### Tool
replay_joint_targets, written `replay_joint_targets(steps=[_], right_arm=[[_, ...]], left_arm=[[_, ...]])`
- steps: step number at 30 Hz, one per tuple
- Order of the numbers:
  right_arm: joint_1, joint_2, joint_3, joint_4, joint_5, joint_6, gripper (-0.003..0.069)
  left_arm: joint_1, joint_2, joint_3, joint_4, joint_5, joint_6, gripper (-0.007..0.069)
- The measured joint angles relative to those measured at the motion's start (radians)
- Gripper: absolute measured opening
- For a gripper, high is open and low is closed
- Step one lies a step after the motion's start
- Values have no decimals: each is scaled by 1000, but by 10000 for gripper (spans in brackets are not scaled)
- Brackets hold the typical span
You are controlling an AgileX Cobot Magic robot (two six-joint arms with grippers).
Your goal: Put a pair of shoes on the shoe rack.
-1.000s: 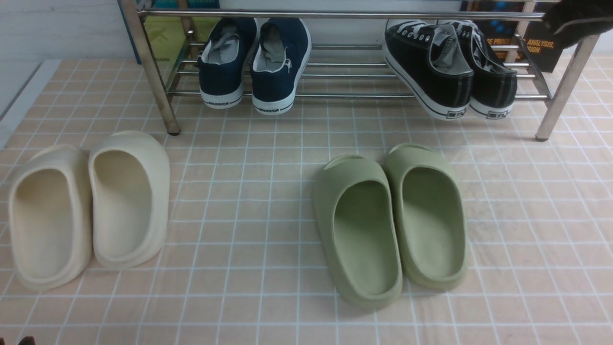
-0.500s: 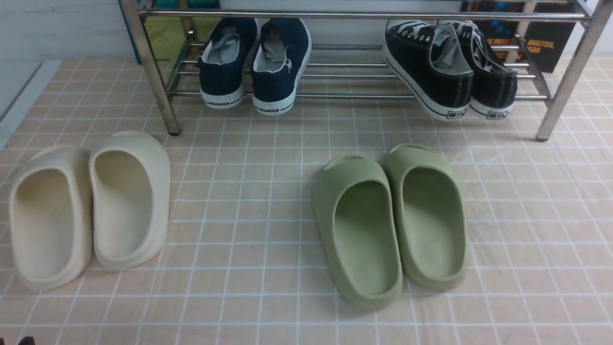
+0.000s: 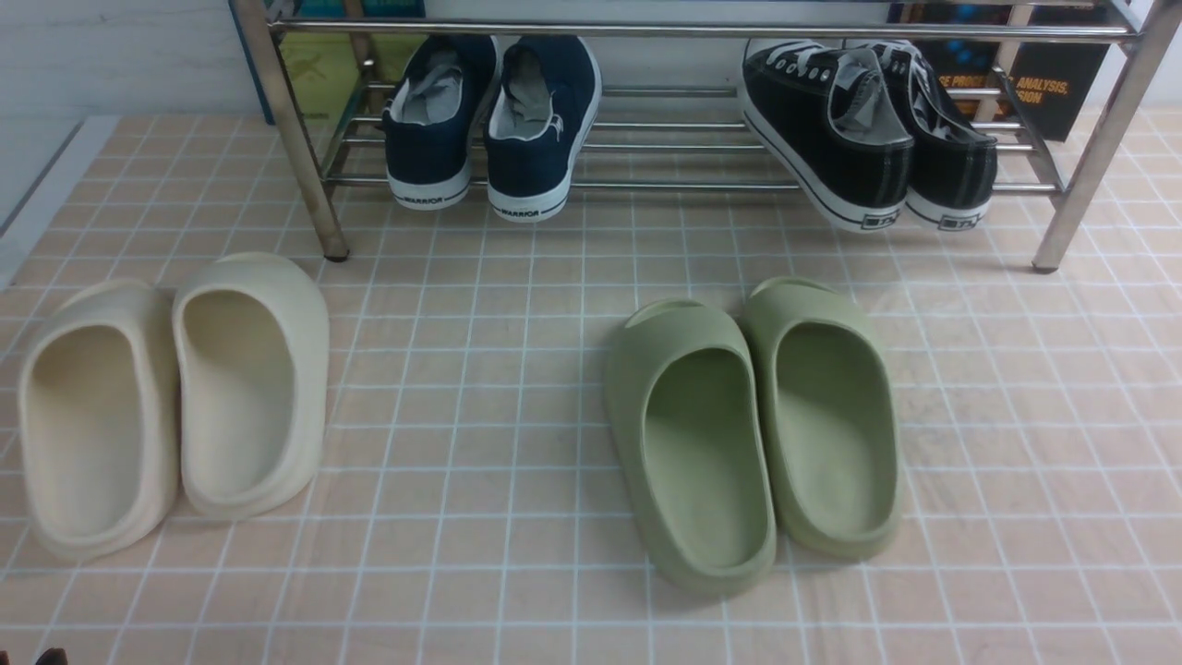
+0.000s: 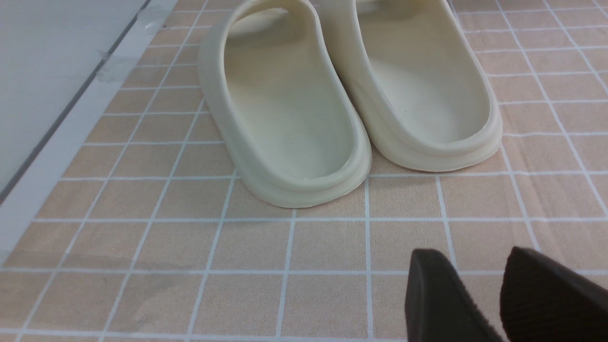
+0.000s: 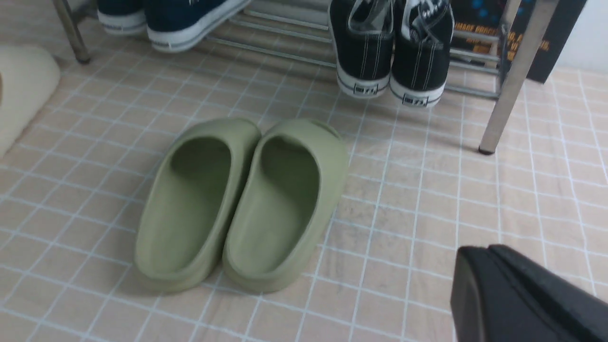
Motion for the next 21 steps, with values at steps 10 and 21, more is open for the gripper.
replay_joint_targets(steps=[10,21], right_arm=[[0,-39,101,23,-131,25,-19],[-183,-173,538,-82,-651,45,-19]], left_arm=[[0,0,0,0,-1,0,239],[0,0,0,0,-1,0,239]])
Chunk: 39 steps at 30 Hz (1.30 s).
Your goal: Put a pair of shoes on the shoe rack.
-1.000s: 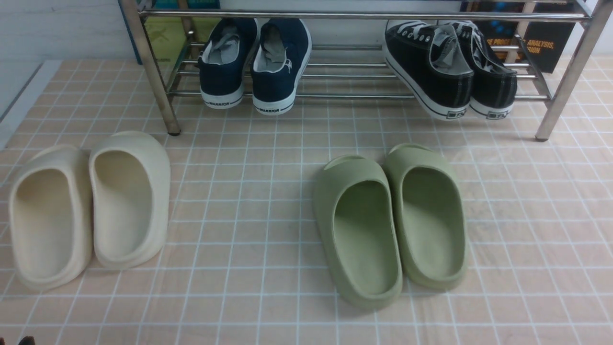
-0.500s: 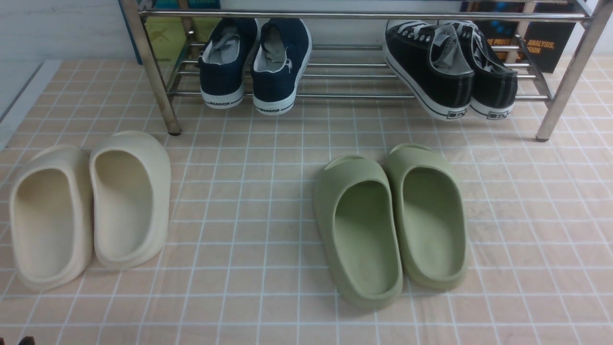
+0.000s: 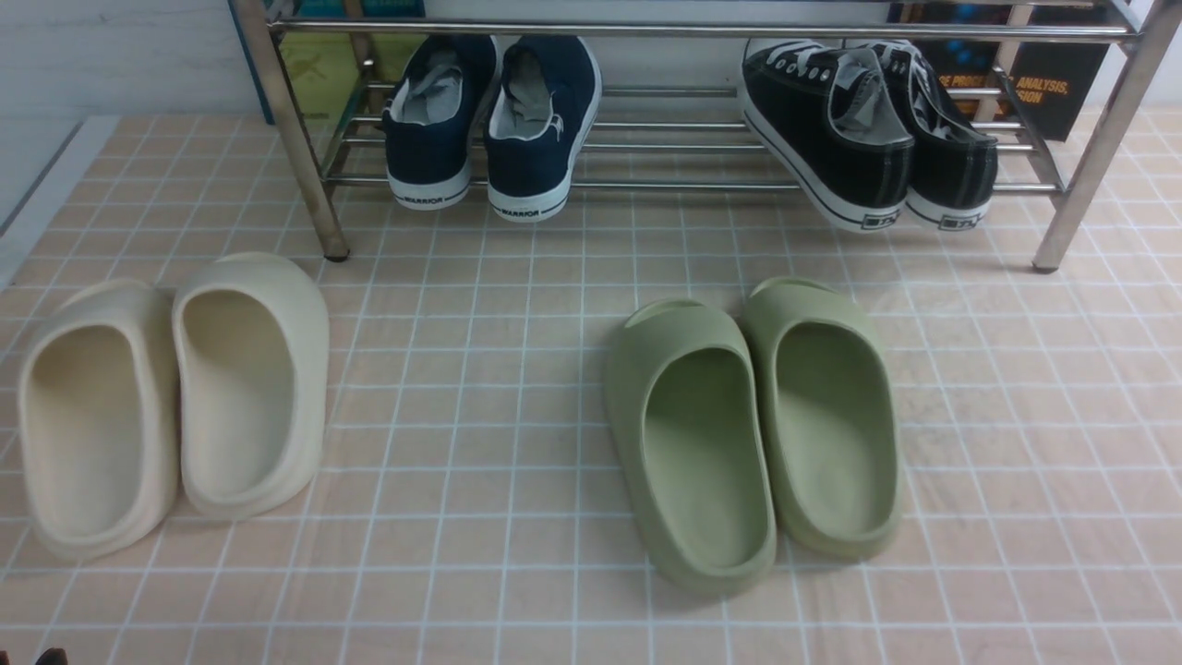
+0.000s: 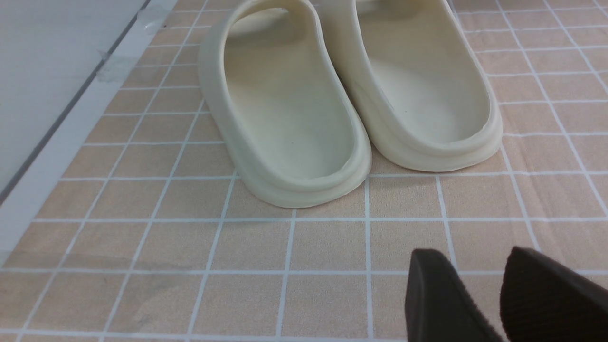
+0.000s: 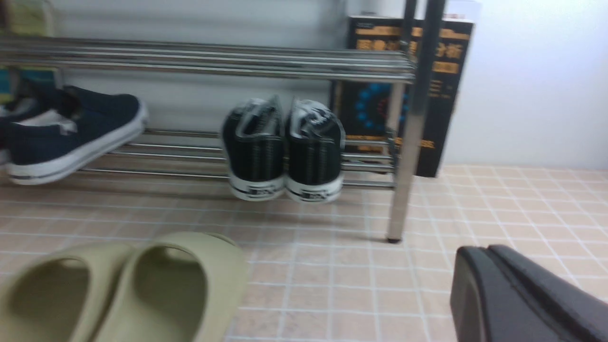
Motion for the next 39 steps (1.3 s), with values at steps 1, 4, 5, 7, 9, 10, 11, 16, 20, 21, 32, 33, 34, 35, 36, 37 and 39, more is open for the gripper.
replay_joint_targets(steps=[1,4,5,7,9,10,11,16,20,21,32,33,34,35,36,37,39], right_arm=[[-24,-10,30,-17,-8,17,-19],[-76,-29,117,-71,-17,103,-19],[-84,-39,146,-103,-17,146,-19],[-86,-55,194,-177,-17,242,-19],[-86,-56,204,-216,-13,296,-19],[-86,-56,204,-230,-6,319,-19],[-86,-56,204,-241,12,342,-19],[-86,-56,204,-217,46,316,-19],[-66,-56,204,-180,103,272,-19],[-59,-56,204,-178,111,269,-19],[-37,-56,198,-177,153,264,-19],[-37,-56,198,-177,153,264,-19],[-37,-56,198,-177,153,264,-19],[-37,-56,198,-177,153,264,-18],[-37,-56,198,-177,153,264,-18],[-37,-56,198,-177,153,264,-18],[-37,-56,198,-177,153,264,-18]], left_arm=[[0,0,0,0,0,0,239],[0,0,0,0,0,0,239],[0,0,0,0,0,0,239],[0,0,0,0,0,0,239],[0,0,0,0,0,0,239],[0,0,0,0,1,0,239],[0,0,0,0,1,0,239],[0,0,0,0,1,0,239],[0,0,0,0,1,0,239],[0,0,0,0,1,0,239],[0,0,0,0,1,0,239],[0,0,0,0,1,0,239],[0,0,0,0,1,0,239],[0,0,0,0,1,0,239],[0,0,0,0,1,0,239],[0,0,0,0,1,0,239],[0,0,0,0,1,0,239]])
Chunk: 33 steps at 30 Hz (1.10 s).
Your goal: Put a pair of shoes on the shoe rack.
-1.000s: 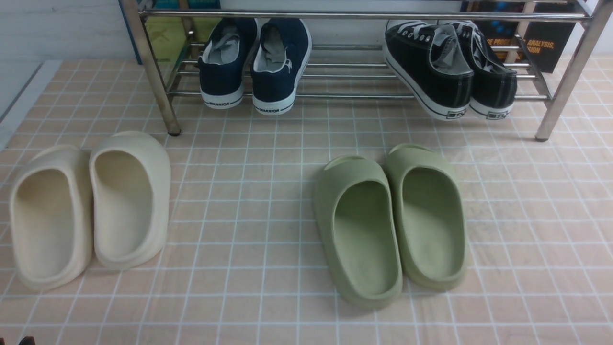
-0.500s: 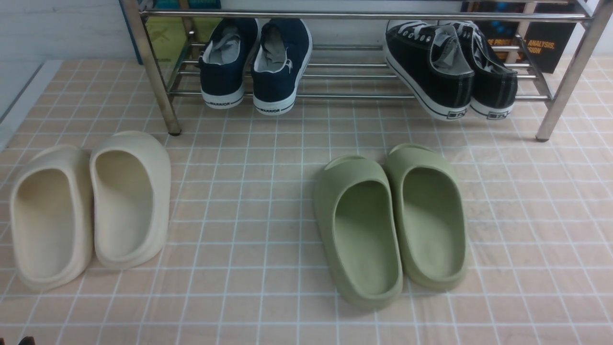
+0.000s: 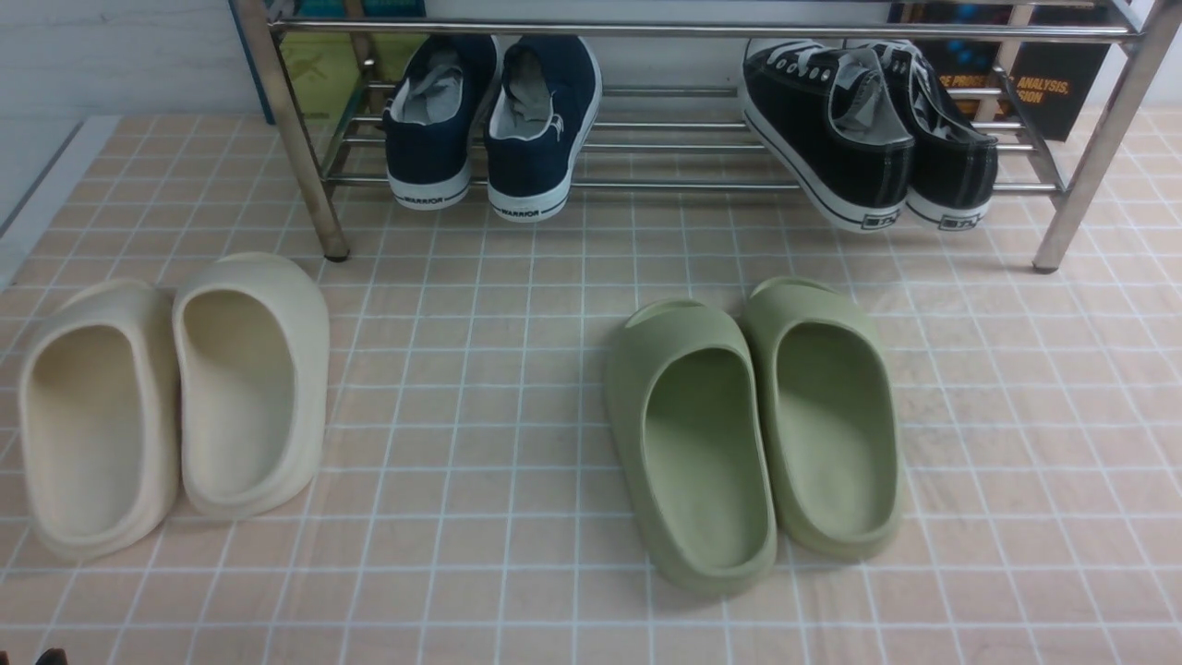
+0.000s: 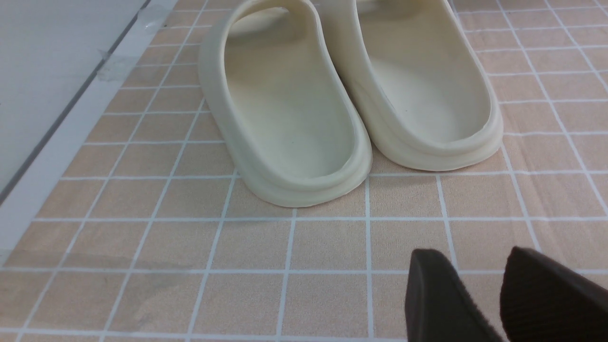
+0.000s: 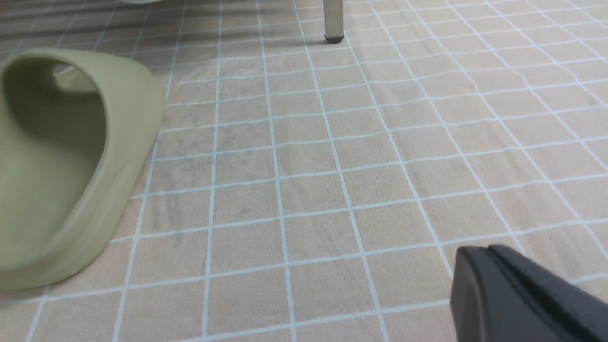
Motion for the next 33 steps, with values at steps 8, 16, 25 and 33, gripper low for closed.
replay_joint_targets(steps=[8,16,25,33], right_arm=[[0,0,0,0,0,-3,-18],[0,0,0,0,0,-3,-15],[0,0,-1,0,1,-3,-10],[0,0,-1,0,1,-4,-4]], left_arm=[[0,0,0,0,0,0,239],[0,0,0,0,0,0,239],[0,0,0,0,0,0,239],[0,0,0,0,0,0,239]])
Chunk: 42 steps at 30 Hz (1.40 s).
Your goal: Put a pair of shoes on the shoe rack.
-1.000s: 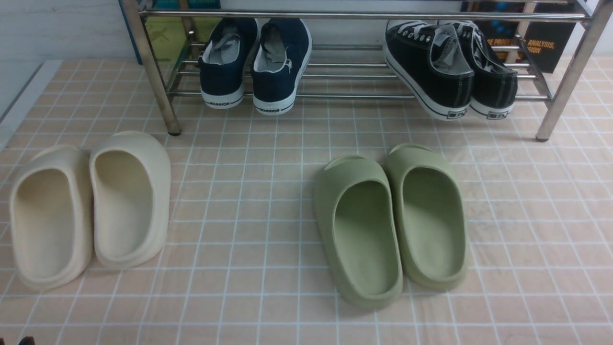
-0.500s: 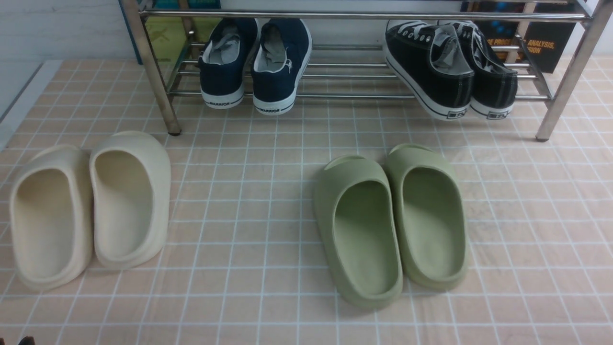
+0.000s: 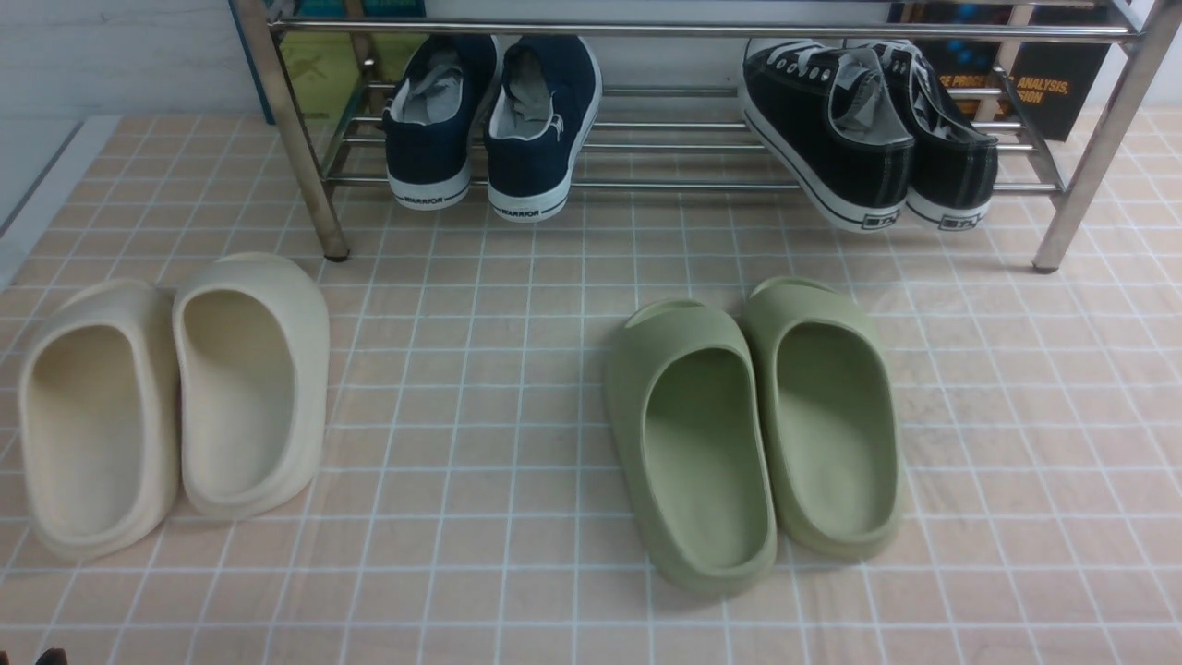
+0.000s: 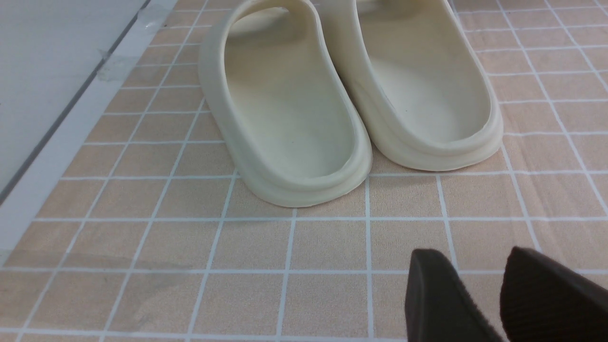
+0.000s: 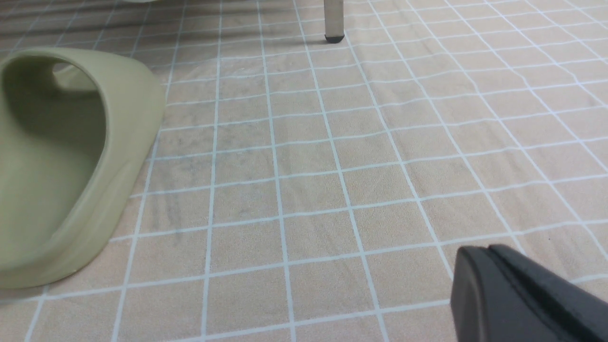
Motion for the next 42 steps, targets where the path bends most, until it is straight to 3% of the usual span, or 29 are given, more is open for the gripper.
replay_joint_targets(steps=[42], right_arm=[[0,0,0,4,0,0,31]], left_arm=[[0,0,0,0,0,0,239]])
